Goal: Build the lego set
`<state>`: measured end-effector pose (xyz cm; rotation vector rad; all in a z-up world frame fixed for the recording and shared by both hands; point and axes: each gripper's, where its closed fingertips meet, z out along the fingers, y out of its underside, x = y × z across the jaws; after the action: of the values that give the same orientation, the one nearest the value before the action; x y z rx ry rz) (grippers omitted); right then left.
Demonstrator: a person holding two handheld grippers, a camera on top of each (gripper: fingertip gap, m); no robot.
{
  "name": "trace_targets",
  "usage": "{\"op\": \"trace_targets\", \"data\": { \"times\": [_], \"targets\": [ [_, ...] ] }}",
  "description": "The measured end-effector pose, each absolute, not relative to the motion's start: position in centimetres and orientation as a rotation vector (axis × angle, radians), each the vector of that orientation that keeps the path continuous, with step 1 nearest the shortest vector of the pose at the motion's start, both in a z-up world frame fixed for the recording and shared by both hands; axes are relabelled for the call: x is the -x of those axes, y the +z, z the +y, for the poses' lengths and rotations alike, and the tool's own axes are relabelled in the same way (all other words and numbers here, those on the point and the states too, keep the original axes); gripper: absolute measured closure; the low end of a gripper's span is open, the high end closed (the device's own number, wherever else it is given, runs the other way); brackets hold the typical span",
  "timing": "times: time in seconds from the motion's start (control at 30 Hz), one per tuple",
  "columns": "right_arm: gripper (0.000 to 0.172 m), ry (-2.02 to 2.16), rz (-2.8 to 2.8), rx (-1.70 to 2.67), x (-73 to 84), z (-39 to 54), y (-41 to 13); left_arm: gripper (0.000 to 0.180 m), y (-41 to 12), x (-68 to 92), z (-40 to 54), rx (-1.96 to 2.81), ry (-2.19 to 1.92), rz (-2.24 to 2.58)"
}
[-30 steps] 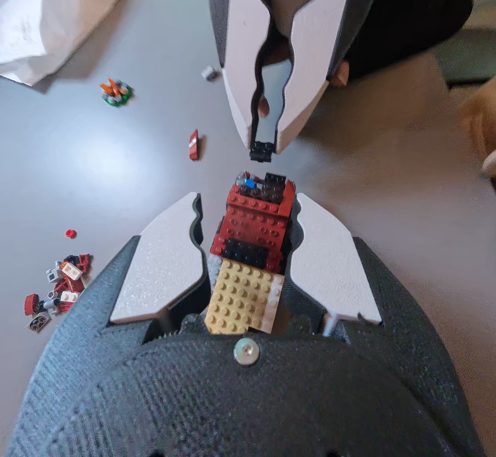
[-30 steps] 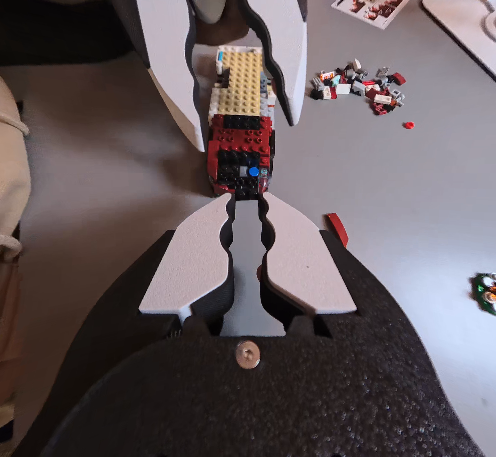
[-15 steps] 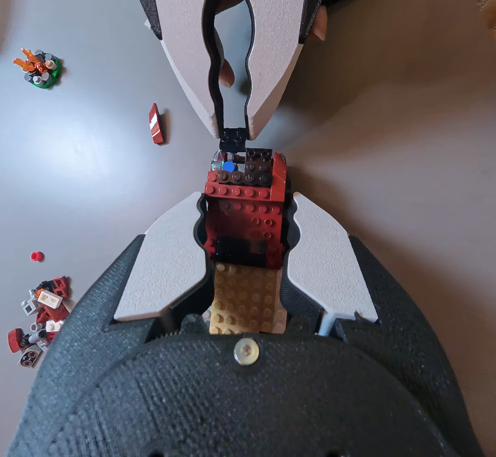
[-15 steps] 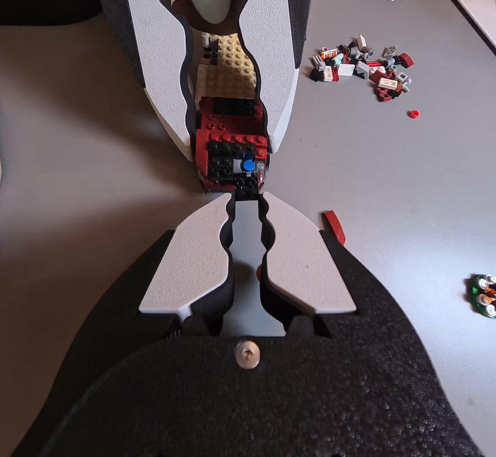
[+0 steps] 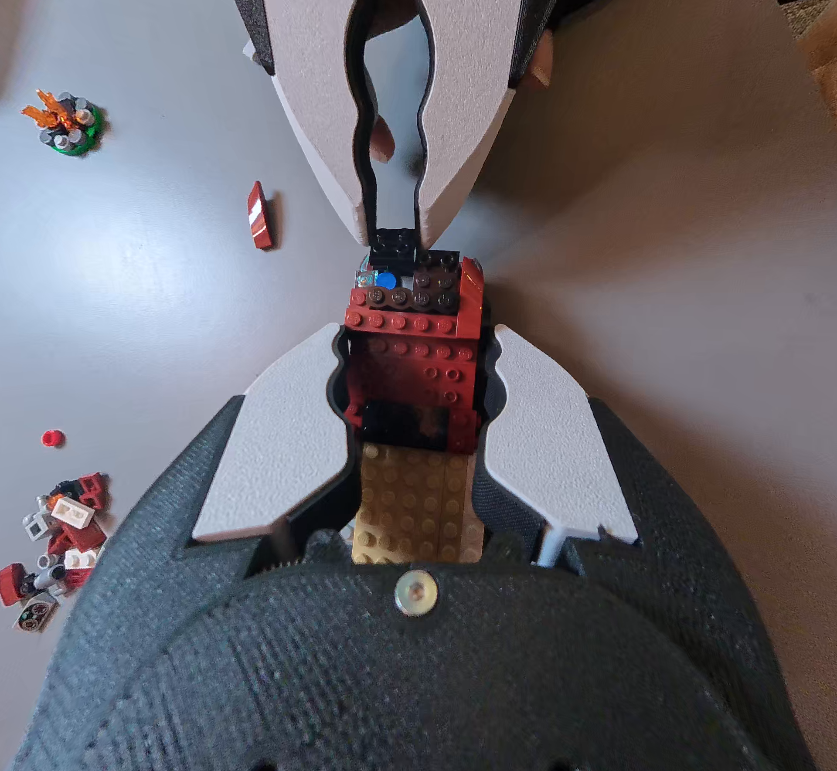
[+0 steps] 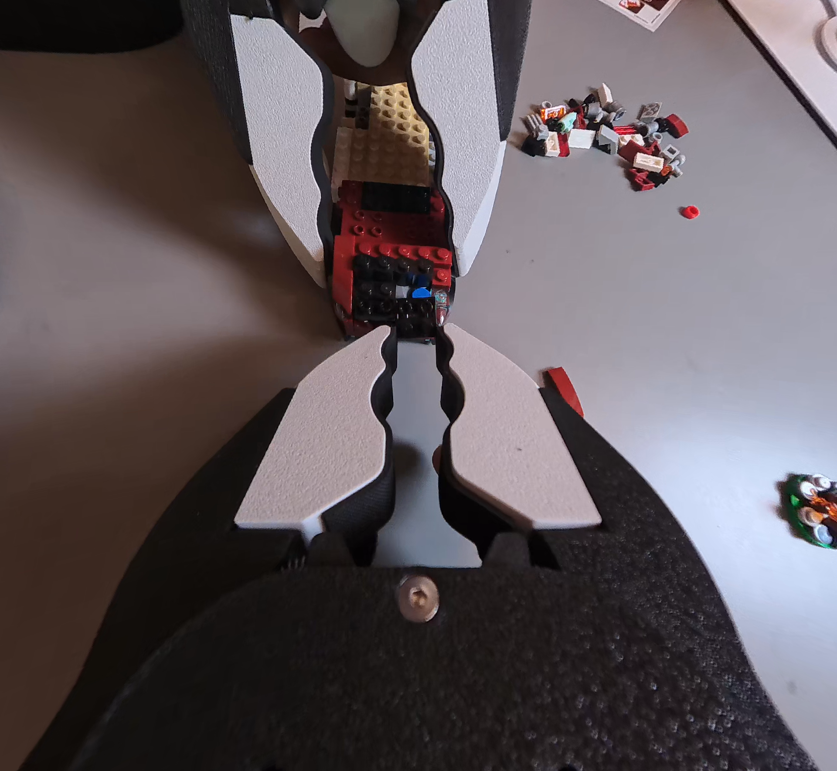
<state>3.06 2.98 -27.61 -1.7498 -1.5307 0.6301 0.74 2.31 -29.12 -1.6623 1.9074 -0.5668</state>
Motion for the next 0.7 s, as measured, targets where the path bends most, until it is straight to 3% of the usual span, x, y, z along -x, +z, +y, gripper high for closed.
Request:
{"op": "trace_targets", "data": {
  "times": [0.2, 0.37, 0.5, 0.7],
  "targets": [
    [0.155, 0.719, -1.489, 1.662, -3.7, 2.7, -25.6, 0.120, -27.3, -0.7, 2.4, 1.654, -0.648, 1.825],
    [0.156, 0.746, -1.493, 1.364, -3.6, 1.2, -21.3, 0.140, -21.2, -2.7, -0.1, 1.615, -1.219, 1.552],
    [0.156, 0.636, -1.589, 1.207, -3.2, -0.1, -19.9, 0.158, -19.3, -3.8, -1.3, 1.656, -1.523, 1.379],
    [0.155, 0.512, -1.663, 1.134, -3.3, -0.8, -19.3, 0.165, -18.9, -4.2, -2.0, 1.640, -1.511, 1.340]
  ]
}}
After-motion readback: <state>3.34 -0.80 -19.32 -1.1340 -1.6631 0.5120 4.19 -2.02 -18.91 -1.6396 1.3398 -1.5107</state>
